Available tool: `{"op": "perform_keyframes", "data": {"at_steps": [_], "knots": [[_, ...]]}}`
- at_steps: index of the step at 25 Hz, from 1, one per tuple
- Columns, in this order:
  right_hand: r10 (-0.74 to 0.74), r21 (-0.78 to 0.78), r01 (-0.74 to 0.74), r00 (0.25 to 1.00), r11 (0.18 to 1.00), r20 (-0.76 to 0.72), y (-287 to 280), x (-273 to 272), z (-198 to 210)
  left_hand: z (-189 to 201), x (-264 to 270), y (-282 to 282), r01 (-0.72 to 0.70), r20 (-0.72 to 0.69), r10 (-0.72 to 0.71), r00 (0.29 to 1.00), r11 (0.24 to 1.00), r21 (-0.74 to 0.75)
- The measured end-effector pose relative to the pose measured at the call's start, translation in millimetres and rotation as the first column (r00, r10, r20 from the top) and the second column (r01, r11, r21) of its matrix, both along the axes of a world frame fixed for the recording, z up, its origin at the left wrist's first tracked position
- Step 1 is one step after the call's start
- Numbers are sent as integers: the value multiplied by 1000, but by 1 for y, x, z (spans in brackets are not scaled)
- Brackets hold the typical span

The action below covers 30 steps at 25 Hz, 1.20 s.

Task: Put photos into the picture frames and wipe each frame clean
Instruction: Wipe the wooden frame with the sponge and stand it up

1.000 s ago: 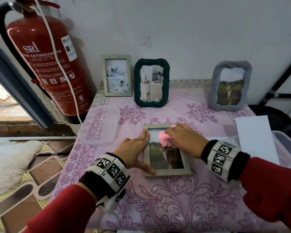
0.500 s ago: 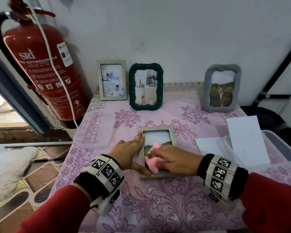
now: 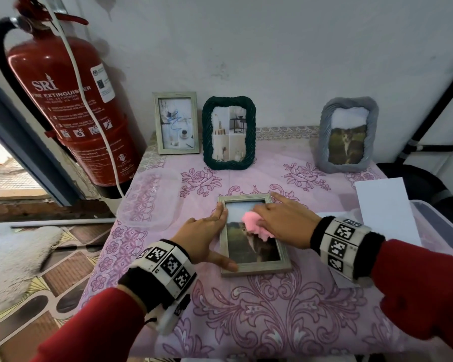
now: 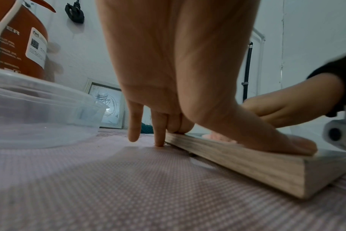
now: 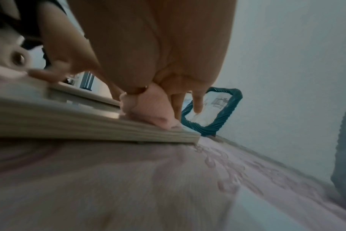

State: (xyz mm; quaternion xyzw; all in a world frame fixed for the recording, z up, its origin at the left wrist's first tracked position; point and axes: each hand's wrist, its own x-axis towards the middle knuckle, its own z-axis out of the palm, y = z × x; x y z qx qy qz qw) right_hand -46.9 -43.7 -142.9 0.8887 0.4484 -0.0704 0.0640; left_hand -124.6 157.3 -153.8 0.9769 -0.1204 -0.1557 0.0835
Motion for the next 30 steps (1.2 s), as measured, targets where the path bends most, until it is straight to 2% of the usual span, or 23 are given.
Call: {"op": "perform_keyframes", "data": {"at_steps": [4, 10, 15, 16, 18, 20, 21, 23, 26, 30], "knots": [[-52, 57, 57, 995, 997, -84, 15, 6, -3, -1, 0, 0, -13, 5, 13, 1000, 1000, 1], [26, 271, 3, 994, 963, -103, -1, -23, -10, -2, -1, 3, -17, 3, 18, 1000, 1000, -14], [82, 363, -36, 990, 931, -114, -25, -46, -5, 0, -2, 1, -11, -10, 11, 1000, 1000, 5], [110, 327, -80, 991, 942, -72, -31, -48, -4, 1, -1, 1, -12, -10, 12, 1000, 1000, 10], [158, 156, -162, 987, 974, 39, -38, -50, -2, 2, 0, 0, -14, -12, 14, 1000, 1000, 25], [216, -22, -217, 949, 976, 229, -33, -49, 1, 3, -1, -3, -14, -12, 14, 1000, 999, 50], [234, -65, -225, 913, 972, 334, -30, -49, 3, 3, -1, -4, -13, -10, 13, 1000, 998, 62], [243, -67, -238, 865, 969, 438, -27, -44, 5, 3, -1, -5, -11, 0, 11, 1000, 997, 72], [241, -94, -223, 872, 970, 425, -25, -32, 2, 4, -1, -5, -16, 0, 16, 1000, 998, 66], [158, -114, -122, 897, 986, 412, -10, -6, 2, 3, -2, -6, -11, 1, 11, 1000, 998, 56]]}}
